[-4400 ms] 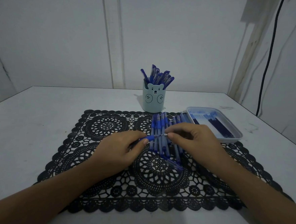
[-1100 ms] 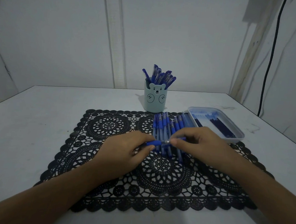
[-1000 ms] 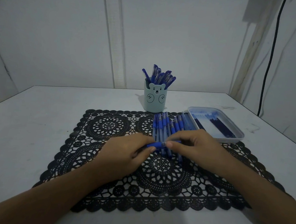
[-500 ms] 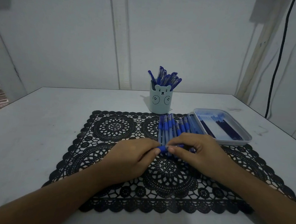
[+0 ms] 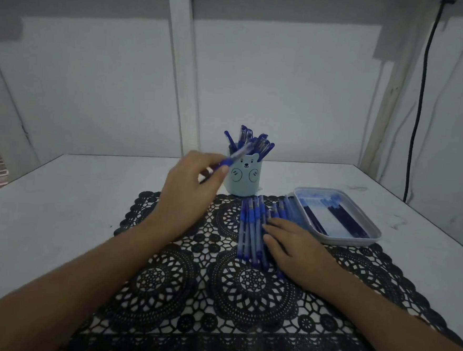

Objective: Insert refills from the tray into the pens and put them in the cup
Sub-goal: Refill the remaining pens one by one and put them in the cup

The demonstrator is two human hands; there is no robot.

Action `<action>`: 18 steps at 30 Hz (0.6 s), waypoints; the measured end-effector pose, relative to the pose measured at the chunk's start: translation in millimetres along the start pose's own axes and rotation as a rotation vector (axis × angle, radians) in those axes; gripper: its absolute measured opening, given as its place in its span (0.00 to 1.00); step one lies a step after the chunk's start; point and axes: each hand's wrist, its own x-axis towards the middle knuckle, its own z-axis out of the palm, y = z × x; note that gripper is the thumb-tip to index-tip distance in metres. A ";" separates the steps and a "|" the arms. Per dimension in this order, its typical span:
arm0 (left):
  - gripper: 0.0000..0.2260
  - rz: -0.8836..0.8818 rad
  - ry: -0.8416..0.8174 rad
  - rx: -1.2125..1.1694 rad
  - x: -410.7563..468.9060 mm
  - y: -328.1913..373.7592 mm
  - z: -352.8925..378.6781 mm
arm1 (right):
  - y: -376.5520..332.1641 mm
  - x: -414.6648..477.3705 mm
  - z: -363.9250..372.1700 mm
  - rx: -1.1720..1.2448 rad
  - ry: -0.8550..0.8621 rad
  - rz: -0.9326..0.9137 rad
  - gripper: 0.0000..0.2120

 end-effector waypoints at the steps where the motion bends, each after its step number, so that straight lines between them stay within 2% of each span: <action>1: 0.08 -0.036 0.044 -0.029 19.9 3.6 -1.6 | 0.5 0.3 -0.1 0.003 0.001 -0.002 0.20; 6: 0.07 -0.200 0.253 -0.271 126.1 -6.5 2.5 | 0.9 -0.6 -0.6 0.003 0.016 -0.029 0.20; 9: 0.04 -0.291 0.305 -0.274 158.5 -20.9 16.8 | 2.9 -0.4 0.2 0.003 0.034 -0.052 0.20; 14: 0.08 -0.360 0.175 -0.138 154.9 -31.6 49.2 | 4.8 0.2 1.4 0.008 0.042 -0.064 0.20; 18: 0.21 -0.280 0.016 -0.064 138.4 -40.4 65.4 | 4.7 -1.1 1.1 0.008 0.059 -0.080 0.20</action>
